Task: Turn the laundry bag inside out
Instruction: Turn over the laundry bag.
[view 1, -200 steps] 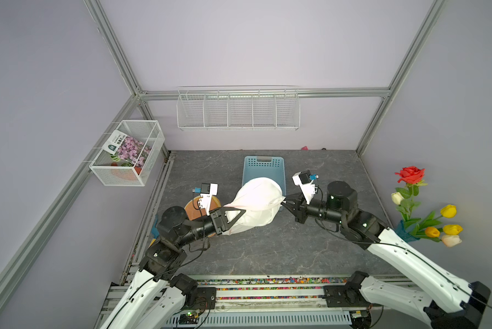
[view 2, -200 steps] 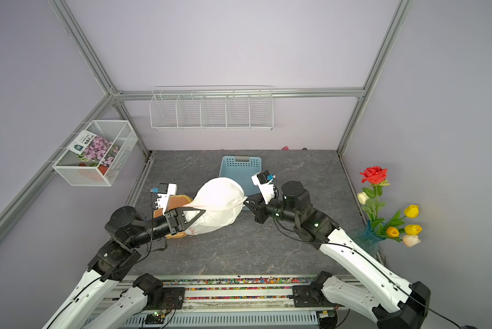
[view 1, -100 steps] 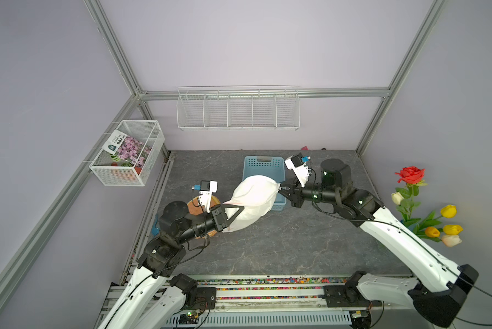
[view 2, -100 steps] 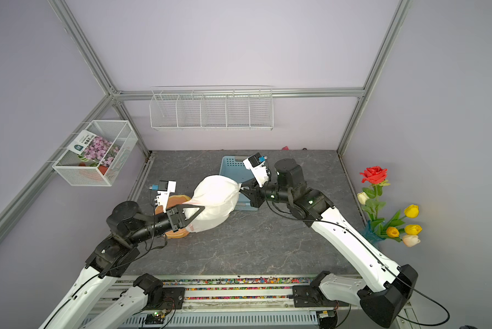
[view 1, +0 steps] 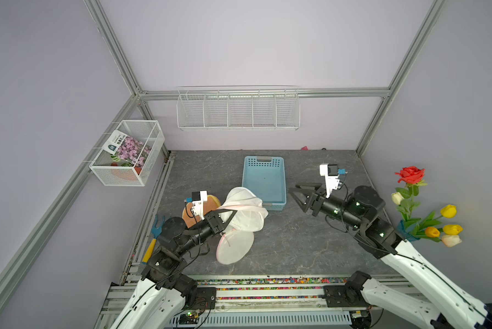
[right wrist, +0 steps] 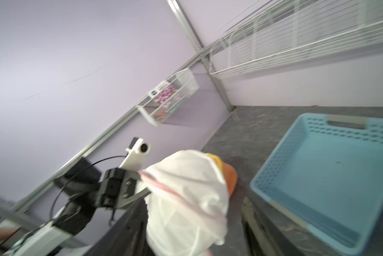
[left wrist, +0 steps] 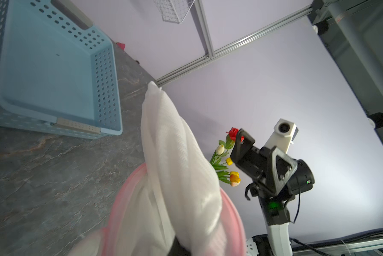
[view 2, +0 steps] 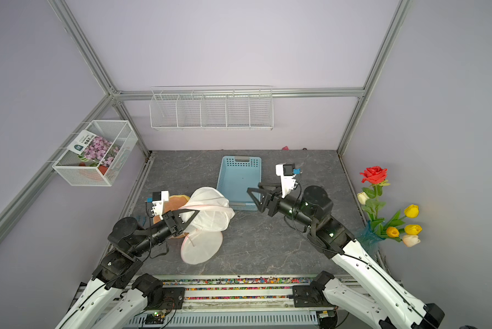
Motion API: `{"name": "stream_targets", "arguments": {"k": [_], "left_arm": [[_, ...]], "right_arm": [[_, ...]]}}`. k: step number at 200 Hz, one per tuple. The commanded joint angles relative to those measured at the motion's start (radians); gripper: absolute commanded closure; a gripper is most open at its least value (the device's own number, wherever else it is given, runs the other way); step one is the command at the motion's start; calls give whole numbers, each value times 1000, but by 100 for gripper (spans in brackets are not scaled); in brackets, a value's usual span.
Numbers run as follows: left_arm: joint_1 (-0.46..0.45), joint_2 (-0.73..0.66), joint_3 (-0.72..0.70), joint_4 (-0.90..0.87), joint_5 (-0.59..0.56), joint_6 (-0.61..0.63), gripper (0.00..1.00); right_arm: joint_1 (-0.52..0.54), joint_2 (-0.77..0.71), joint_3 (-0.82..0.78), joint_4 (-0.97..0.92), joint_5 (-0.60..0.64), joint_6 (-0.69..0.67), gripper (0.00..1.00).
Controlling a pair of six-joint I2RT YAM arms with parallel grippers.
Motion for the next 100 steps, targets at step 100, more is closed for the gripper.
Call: {"name": "stream_targets", "arguments": {"k": [100], "left_arm": [[3,-31,-73,297,-66,-71,100]], "right_arm": [[271,160,-182,350,118,248,27]]}}
